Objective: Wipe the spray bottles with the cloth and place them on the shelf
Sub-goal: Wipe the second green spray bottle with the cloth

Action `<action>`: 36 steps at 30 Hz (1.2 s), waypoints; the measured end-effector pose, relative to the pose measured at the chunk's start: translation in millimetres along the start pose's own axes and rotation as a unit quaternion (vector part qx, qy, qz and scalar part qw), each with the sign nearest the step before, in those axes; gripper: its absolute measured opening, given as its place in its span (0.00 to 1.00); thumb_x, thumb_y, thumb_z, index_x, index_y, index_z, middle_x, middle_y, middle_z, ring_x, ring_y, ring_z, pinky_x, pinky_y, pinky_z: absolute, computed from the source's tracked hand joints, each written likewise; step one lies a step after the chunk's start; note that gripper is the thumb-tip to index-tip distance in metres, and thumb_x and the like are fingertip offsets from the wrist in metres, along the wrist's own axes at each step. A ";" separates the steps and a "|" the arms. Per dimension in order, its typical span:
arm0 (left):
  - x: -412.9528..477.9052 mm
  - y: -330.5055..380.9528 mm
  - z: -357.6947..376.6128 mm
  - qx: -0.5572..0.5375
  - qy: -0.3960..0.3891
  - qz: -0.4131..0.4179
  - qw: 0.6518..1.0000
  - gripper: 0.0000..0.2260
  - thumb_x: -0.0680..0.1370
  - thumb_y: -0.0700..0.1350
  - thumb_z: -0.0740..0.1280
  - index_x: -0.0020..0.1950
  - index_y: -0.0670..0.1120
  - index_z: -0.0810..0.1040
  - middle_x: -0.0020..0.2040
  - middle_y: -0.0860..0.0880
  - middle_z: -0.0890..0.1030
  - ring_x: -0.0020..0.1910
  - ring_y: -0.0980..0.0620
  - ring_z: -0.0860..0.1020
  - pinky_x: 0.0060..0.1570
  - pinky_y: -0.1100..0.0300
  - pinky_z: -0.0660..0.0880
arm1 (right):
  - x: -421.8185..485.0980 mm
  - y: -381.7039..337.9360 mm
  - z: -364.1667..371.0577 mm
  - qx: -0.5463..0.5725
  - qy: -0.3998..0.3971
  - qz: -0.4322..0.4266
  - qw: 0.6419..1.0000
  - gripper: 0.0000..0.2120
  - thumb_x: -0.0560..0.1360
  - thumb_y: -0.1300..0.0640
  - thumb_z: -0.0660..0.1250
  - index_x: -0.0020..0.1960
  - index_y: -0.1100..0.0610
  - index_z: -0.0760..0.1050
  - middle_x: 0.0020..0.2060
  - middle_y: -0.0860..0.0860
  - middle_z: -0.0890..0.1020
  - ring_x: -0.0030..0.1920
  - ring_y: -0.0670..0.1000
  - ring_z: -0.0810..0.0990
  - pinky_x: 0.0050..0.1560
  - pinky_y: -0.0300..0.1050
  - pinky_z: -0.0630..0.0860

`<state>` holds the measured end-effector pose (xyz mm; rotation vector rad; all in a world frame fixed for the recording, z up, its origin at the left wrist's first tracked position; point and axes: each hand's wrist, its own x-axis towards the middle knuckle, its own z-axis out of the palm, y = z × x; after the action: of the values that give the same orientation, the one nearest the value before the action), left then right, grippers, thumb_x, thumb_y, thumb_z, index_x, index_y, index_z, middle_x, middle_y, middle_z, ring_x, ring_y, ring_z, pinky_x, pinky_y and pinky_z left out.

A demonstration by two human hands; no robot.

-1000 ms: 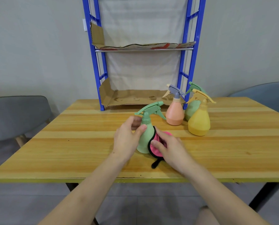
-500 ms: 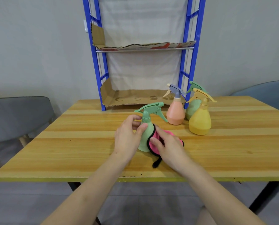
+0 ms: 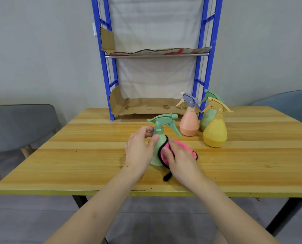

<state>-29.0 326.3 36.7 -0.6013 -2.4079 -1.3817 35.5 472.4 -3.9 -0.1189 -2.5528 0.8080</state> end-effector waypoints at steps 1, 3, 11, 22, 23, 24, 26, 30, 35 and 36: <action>-0.2 -0.6 0.0 -0.009 0.002 -0.001 1.000 0.10 0.80 0.56 0.69 0.60 0.58 0.77 0.53 0.61 0.82 0.60 0.54 0.79 0.64 0.42 0.74 | -1.2 -0.9 0.1 0.017 0.000 -0.005 1.000 0.26 0.86 0.46 0.56 0.83 0.51 0.61 0.75 0.48 0.74 0.75 0.50 0.71 0.71 0.41 0.66; -0.2 -1.4 0.6 -0.026 0.003 0.001 1.000 0.12 0.78 0.60 0.67 0.59 0.58 0.77 0.53 0.60 0.83 0.57 0.58 0.80 0.63 0.43 0.75 | -0.9 -4.7 0.8 0.049 0.007 -0.030 0.998 0.27 0.86 0.50 0.59 0.83 0.50 0.58 0.79 0.45 0.68 0.79 0.46 0.64 0.75 0.35 0.59; 8.2 -7.3 1.6 -0.006 -0.016 0.007 1.000 0.11 0.80 0.57 0.67 0.62 0.59 0.77 0.53 0.60 0.83 0.57 0.56 0.81 0.63 0.42 0.75 | 10.2 -10.0 -8.1 0.044 -0.027 -0.020 0.998 0.25 0.86 0.47 0.57 0.82 0.49 0.60 0.71 0.47 0.77 0.69 0.51 0.74 0.61 0.40 0.67; 9.5 -14.1 -1.2 0.009 -0.030 0.040 0.999 0.15 0.83 0.51 0.67 0.70 0.55 0.79 0.56 0.59 0.77 0.60 0.54 0.78 0.64 0.41 0.73 | 5.8 -11.5 -6.8 0.159 0.035 -0.054 0.985 0.19 0.83 0.59 0.66 0.74 0.50 0.75 0.56 0.34 0.80 0.58 0.32 0.76 0.58 0.25 0.69; 10.5 -14.5 -1.3 0.010 -0.031 0.040 0.999 0.16 0.83 0.51 0.67 0.71 0.54 0.79 0.56 0.59 0.77 0.60 0.53 0.77 0.65 0.41 0.73 | 7.9 -12.5 -7.9 0.147 0.027 -0.049 0.988 0.17 0.84 0.58 0.65 0.72 0.50 0.76 0.52 0.33 0.80 0.55 0.33 0.77 0.54 0.26 0.69; 11.4 -14.6 -1.3 0.012 -0.032 0.040 0.999 0.16 0.83 0.51 0.67 0.71 0.54 0.79 0.57 0.59 0.77 0.61 0.53 0.77 0.65 0.42 0.73 | 9.9 -12.8 -9.5 0.130 0.018 -0.042 0.990 0.14 0.84 0.56 0.64 0.69 0.50 0.77 0.47 0.34 0.79 0.51 0.35 0.77 0.49 0.28 0.69; 12.8 -14.3 -0.8 0.016 -0.034 0.036 0.999 0.17 0.83 0.52 0.67 0.72 0.53 0.79 0.59 0.58 0.78 0.61 0.52 0.78 0.65 0.42 0.74 | 14.0 -11.9 -12.9 0.096 -0.011 -0.018 0.995 0.10 0.85 0.51 0.61 0.63 0.50 0.77 0.40 0.38 0.78 0.44 0.42 0.76 0.42 0.37 0.68; 7.6 -11.9 -0.6 0.006 -0.018 0.032 0.999 0.16 0.83 0.52 0.67 0.70 0.55 0.78 0.59 0.59 0.79 0.59 0.54 0.78 0.64 0.41 0.74 | 16.2 -12.6 -19.0 0.063 -0.043 0.003 0.997 0.11 0.86 0.45 0.58 0.61 0.45 0.77 0.40 0.44 0.81 0.44 0.50 0.77 0.43 0.48 0.69; -3.4 -11.3 -3.4 -0.045 -0.003 0.017 0.999 0.10 0.79 0.58 0.69 0.59 0.63 0.78 0.55 0.64 0.82 0.57 0.60 0.78 0.62 0.43 0.75 | 10.5 -10.3 -20.1 0.147 -0.031 -0.023 0.988 0.21 0.84 0.49 0.65 0.75 0.38 0.71 0.57 0.39 0.85 0.57 0.42 0.81 0.58 0.39 0.76; -3.1 -11.2 -4.0 -0.046 -0.008 0.023 0.999 0.11 0.78 0.60 0.67 0.59 0.63 0.79 0.55 0.64 0.82 0.57 0.59 0.79 0.62 0.42 0.75 | 10.7 -9.7 -18.3 0.164 -0.023 -0.025 0.986 0.23 0.83 0.51 0.66 0.77 0.39 0.69 0.59 0.40 0.85 0.59 0.43 0.81 0.62 0.40 0.77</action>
<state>-31.6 317.1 28.9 -0.6890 -2.3387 -1.4804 34.7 476.3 19.0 0.0679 -2.4144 1.2078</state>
